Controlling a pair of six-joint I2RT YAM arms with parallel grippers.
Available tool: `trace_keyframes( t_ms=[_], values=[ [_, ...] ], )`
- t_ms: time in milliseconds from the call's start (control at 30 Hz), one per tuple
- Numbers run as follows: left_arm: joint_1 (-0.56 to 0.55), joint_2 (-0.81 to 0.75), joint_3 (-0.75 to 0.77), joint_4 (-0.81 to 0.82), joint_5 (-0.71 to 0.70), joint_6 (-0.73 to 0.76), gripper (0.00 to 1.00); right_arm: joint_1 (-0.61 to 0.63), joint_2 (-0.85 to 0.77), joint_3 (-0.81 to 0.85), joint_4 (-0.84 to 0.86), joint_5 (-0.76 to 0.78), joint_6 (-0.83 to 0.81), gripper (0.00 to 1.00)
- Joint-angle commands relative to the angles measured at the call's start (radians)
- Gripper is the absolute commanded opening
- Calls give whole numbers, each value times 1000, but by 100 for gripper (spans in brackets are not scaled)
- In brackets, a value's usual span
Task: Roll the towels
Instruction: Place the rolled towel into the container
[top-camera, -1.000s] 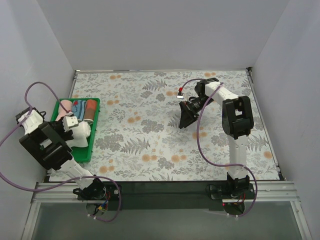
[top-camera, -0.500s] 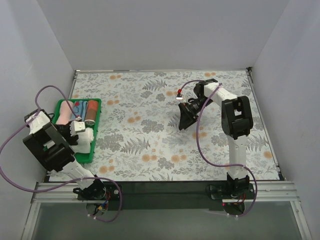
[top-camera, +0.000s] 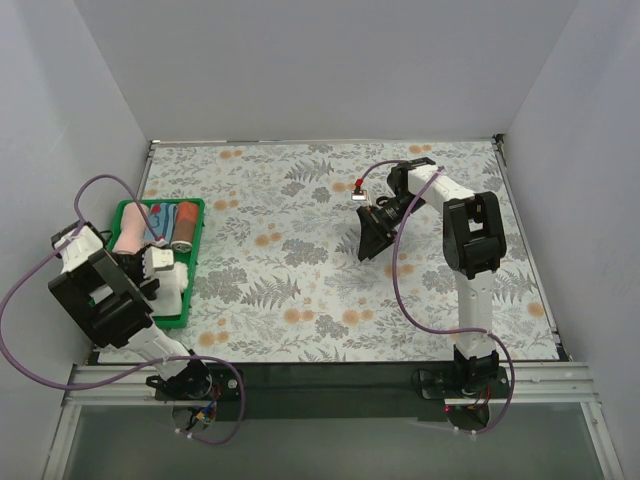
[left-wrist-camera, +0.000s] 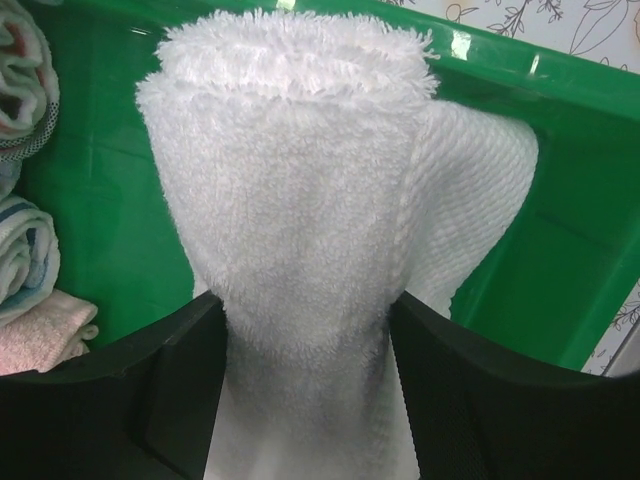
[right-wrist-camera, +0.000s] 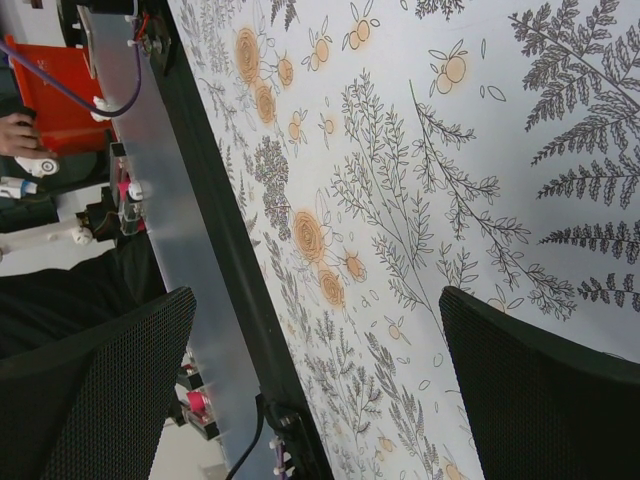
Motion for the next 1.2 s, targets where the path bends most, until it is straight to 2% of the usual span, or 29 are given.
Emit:
trace_keyframes(
  t_ms=[0,167,200,233,333,600,700,800,833,867,900,933,967,1000,1067,1100,1167],
  values=[
    [-4,-33,-3,-91,-74,891,57,1,-5,25,-5,-14,1,99],
    [-3,-41,39,-91,-39,889,65,3,-14,22,-8,-17,-10,99],
    [-4,-44,49,-93,-33,891,68,3,-14,21,-8,-18,-12,99],
    [-4,-47,55,-90,-31,891,76,3,-16,21,-8,-18,-12,99],
    [-4,-70,78,-93,-5,891,87,3,-19,18,-8,-24,-19,99],
    [-17,-150,107,-91,55,892,93,3,-27,19,-8,-49,-33,99],
    [-23,-193,127,-88,136,889,96,3,-37,24,-8,-49,-39,99],
    [-29,-233,165,-47,291,851,96,1,-46,38,-6,-41,-39,99],
    [-37,-248,179,35,341,775,97,1,-51,44,-6,-34,-39,99],
    [-97,-279,184,106,389,657,97,0,-56,59,-5,-29,-38,99],
    [-154,-291,185,193,357,333,97,-3,-56,70,-5,-18,-30,99],
    [-219,-299,185,369,295,185,97,-6,-60,81,-5,-15,-28,99],
    [-321,-300,182,440,212,74,97,-9,-66,100,-3,-10,-25,99],
    [-357,-291,194,491,182,-114,97,-17,-72,111,-2,0,-19,99],
    [-454,-220,300,518,111,-270,97,-26,-88,133,10,22,-6,99],
    [-492,-186,340,515,72,-436,97,-38,-92,153,23,55,26,99],
    [-597,-74,441,498,-5,-616,97,-51,-117,168,69,97,60,99]
  ],
)
